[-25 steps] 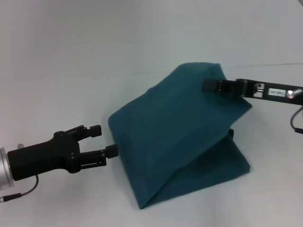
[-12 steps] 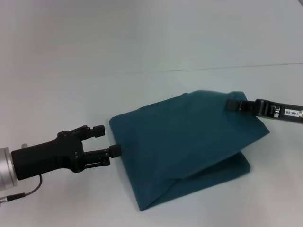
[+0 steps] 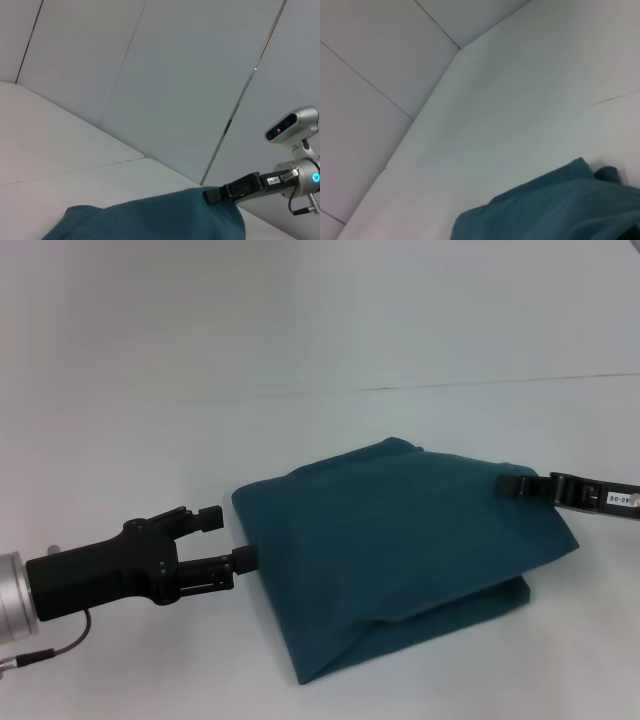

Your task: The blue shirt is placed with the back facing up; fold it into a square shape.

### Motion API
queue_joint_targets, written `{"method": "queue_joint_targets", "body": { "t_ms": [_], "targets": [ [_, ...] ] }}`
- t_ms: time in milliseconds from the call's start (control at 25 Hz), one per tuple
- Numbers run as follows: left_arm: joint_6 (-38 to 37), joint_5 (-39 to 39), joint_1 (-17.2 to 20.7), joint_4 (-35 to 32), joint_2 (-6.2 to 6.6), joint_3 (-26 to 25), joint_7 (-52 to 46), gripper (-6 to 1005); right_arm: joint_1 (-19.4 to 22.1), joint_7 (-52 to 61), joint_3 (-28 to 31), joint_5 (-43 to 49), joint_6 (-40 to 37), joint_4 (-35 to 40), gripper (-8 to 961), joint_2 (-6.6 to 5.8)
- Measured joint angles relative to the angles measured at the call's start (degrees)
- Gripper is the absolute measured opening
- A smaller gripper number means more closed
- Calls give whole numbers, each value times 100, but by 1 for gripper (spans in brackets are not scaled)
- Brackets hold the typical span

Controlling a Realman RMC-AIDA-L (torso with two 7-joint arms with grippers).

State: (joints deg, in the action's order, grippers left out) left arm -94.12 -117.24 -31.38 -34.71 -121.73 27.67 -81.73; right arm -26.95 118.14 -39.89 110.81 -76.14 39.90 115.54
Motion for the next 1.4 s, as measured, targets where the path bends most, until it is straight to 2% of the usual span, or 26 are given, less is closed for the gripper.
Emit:
{"method": "queue_joint_targets", "body": {
  "t_ms": [640, 920, 1080, 1200, 1240, 1280, 1400],
  "targets": [
    [-2, 0, 10, 0, -23, 2, -27, 938, 26, -131, -49, 6, 297, -392, 188, -24],
    [-1, 0, -1, 0, -27, 2, -27, 938, 185, -238, 87, 11, 413, -513, 199, -130],
    [8, 0, -5, 0, -42, -11, -33, 938, 319, -243, 480, 8, 525, -466, 206, -240],
    [43, 0, -18, 0, -56, -19, -75, 938, 347, -211, 820, 5, 504, -444, 348, -378],
    [61, 0, -31, 0, -56, -23, -103, 939, 347, -211, 820, 5, 504, -444, 396, -378],
    [85, 2, -48, 0, -62, -23, -140, 939, 283, -118, 908, 0, 416, -446, 443, -497],
    [202, 46, -101, 1, -89, -29, -258, 939, 101, 117, 826, 78, 353, -430, 547, -616]
  ]
}}
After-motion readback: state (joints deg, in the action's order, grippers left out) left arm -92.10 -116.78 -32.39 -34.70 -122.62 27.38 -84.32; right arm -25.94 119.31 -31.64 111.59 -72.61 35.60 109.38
